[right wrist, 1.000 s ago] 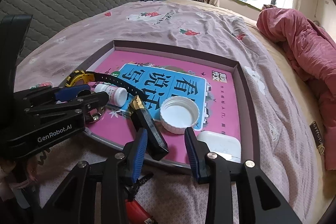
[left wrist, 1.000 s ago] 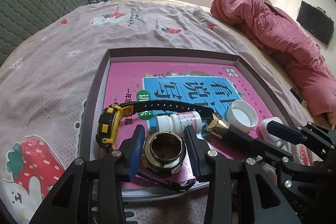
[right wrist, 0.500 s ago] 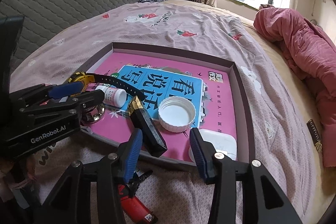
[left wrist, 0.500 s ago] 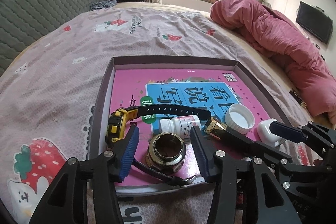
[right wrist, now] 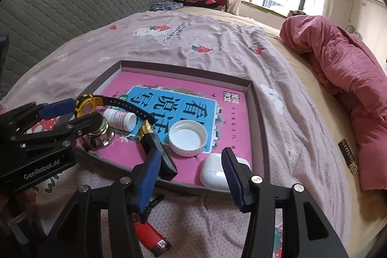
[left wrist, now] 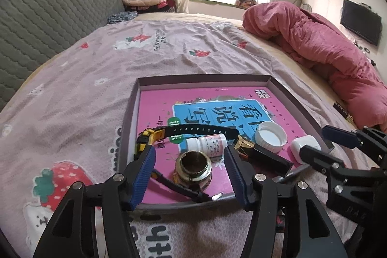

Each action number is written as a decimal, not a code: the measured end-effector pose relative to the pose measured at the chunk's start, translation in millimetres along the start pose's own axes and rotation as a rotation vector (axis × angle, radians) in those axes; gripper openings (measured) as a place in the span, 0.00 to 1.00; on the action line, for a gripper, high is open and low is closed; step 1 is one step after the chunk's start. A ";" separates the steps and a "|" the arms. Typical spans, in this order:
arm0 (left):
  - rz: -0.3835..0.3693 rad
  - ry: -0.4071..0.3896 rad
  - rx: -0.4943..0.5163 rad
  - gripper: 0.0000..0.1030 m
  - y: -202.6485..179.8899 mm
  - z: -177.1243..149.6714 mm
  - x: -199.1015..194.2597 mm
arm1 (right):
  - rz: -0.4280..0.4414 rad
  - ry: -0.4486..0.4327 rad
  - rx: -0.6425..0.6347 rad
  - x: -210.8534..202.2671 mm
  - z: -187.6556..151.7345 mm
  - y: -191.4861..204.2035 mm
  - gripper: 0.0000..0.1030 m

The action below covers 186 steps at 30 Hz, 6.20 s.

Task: Organize rigid objects
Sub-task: 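Withdraw both open tools back from the box, then move the left tool to the black clip while the right tool reaches the red lighter, then close the left tool on the black clip while the right tool grasps the red lighter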

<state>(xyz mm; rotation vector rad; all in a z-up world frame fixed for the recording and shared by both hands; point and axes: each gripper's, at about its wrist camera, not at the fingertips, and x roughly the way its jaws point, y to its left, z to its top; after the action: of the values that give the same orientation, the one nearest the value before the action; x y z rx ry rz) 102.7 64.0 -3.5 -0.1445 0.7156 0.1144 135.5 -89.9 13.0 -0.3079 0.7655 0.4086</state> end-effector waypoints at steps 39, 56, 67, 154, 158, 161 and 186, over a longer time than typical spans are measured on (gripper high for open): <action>0.098 -0.046 -0.004 0.68 -12.2 -7.7 -101.1 | -0.029 -0.140 0.076 -85.1 -1.1 -27.6 0.51; 0.073 -0.017 0.019 0.69 -25.1 -16.5 -116.7 | -0.009 -0.172 0.073 -108.3 -15.0 -34.3 0.51; 0.044 0.054 0.031 0.69 -32.8 -29.3 -103.1 | 0.007 -0.130 0.024 -100.0 -35.4 -28.5 0.51; -0.157 0.372 0.048 0.45 -97.2 -40.9 43.6 | 0.047 0.027 -0.018 -45.2 -86.6 -38.2 0.51; -0.147 0.371 0.050 0.33 -93.7 -40.6 44.5 | 0.060 0.024 -0.025 -44.7 -85.9 -36.0 0.51; -0.154 0.368 0.030 0.29 -88.2 -41.0 44.1 | 0.081 0.018 -0.046 -45.2 -85.6 -29.7 0.51; -0.166 0.340 -0.069 0.26 -30.5 -46.8 9.2 | 0.181 0.072 -0.266 -1.9 -76.6 36.1 0.51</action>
<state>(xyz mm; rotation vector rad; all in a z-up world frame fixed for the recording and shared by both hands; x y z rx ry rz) 84.1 26.5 -41.6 -0.2932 1.0359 -0.0459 71.3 -90.2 -42.3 -0.5062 0.8133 0.6751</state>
